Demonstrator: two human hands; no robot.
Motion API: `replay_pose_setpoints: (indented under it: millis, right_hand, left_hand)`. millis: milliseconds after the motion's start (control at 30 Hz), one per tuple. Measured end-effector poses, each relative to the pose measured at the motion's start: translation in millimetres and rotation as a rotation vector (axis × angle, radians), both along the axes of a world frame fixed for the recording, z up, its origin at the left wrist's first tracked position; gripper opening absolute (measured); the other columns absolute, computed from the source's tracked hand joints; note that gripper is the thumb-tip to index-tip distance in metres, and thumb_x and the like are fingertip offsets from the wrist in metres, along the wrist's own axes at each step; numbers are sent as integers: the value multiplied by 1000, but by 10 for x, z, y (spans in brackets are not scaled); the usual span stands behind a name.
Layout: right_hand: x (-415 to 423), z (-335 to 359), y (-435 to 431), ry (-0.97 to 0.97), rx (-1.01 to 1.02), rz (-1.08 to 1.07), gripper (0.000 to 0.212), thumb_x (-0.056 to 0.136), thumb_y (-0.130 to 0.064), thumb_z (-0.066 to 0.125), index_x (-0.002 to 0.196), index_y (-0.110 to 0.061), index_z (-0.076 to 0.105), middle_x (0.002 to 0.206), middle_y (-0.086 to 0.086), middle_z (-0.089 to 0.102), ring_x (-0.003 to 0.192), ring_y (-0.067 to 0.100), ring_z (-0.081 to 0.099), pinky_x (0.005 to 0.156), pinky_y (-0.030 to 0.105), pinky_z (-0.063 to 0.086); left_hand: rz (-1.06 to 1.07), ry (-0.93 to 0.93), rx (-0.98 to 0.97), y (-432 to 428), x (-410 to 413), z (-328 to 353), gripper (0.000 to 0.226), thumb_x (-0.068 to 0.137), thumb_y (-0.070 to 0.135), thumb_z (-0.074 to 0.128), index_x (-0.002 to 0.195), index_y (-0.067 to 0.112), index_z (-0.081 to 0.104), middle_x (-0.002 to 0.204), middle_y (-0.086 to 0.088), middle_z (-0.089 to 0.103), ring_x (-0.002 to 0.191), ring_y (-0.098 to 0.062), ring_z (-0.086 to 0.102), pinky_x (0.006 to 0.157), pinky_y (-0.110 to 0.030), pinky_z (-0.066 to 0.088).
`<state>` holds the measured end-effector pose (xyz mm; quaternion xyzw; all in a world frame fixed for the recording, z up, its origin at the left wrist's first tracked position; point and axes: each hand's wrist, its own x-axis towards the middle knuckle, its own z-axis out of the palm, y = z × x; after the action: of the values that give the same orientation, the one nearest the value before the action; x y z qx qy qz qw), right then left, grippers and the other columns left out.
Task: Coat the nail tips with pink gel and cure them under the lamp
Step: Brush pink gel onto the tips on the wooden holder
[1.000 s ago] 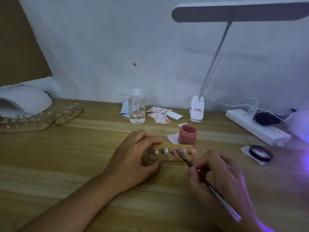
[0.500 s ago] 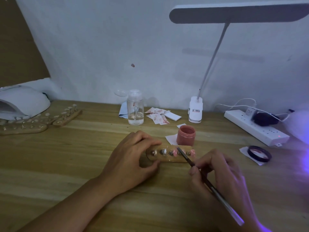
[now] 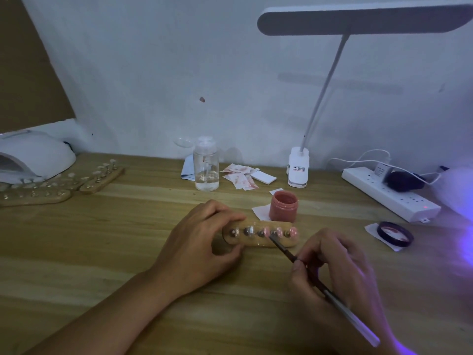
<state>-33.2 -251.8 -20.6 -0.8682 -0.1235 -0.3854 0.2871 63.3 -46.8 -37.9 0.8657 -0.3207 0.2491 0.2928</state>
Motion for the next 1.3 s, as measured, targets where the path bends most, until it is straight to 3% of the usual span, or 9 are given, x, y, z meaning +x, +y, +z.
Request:
replay_pose_setpoints:
  millis: [100,300,800,900,967,1067,1100,1200,1300]
  right_hand:
    - [-7,8,1,6,-14,-1,7,67,-29,49,69,-22,50,56,-14,51,77,-5,54,75,38,50]
    - [-4,23,-12,17,-12,27,5,68,-28,49,69,-23,48,57,-18,49,69,-4,54,73,45,53]
    - [-19,30,-8,16,-2,45,8,72,-28,50,73,-20,50,63,-20,51,77,-9,54,74,49,53]
    - [-26,0,-12,-18,83,19,8,76,-31,55,82,-28,49,71,-20,54,82,-2,57,73,45,52]
    - [-19,15,-30,-27,189,11,21,82,-26,65,87,-38,48,77,-17,61,81,6,62,73,39,53]
    - [45,92,-79,-15,307,49,18,84,-24,72,91,-33,58,81,-16,69,78,3,66,69,12,50]
    - [90,132,-106,33,383,70,17,83,-20,71,91,-31,61,83,-16,69,78,2,67,67,9,49]
    - [279,258,-217,221,602,63,12,77,-17,72,85,-25,66,82,-11,73,76,2,67,65,11,50]
    - [495,455,-315,264,603,-51,5,78,-19,64,76,-23,66,72,-10,71,67,-2,62,57,11,42]
  left_hand:
    - [6,11,-3,0,-1,-9,46,75,39,75,120,35,65,108,21,55,101,2,55,85,-22,49]
    - [6,20,10,-5,6,-6,47,76,43,71,122,36,64,110,22,54,104,2,53,86,-20,47]
    - [5,77,-2,-1,21,-14,46,76,37,77,120,36,62,109,23,54,102,2,55,86,-18,45]
    - [14,118,2,-2,44,-28,47,76,38,78,120,35,62,109,22,56,100,2,56,86,-21,48]
    - [20,152,8,-2,62,-33,47,77,39,77,121,35,61,110,22,57,100,2,56,86,-23,49]
    - [15,201,15,5,88,-62,44,80,42,74,121,35,60,109,24,56,99,5,55,85,-19,48]
    - [13,214,14,5,98,-69,42,81,42,73,121,34,61,108,24,57,99,5,54,85,-18,47]
    - [14,235,11,4,120,-86,40,82,40,73,120,33,62,107,22,59,101,3,54,88,-20,45]
    - [17,244,13,10,130,-90,42,81,42,74,120,34,62,106,23,58,104,2,53,89,-22,46]
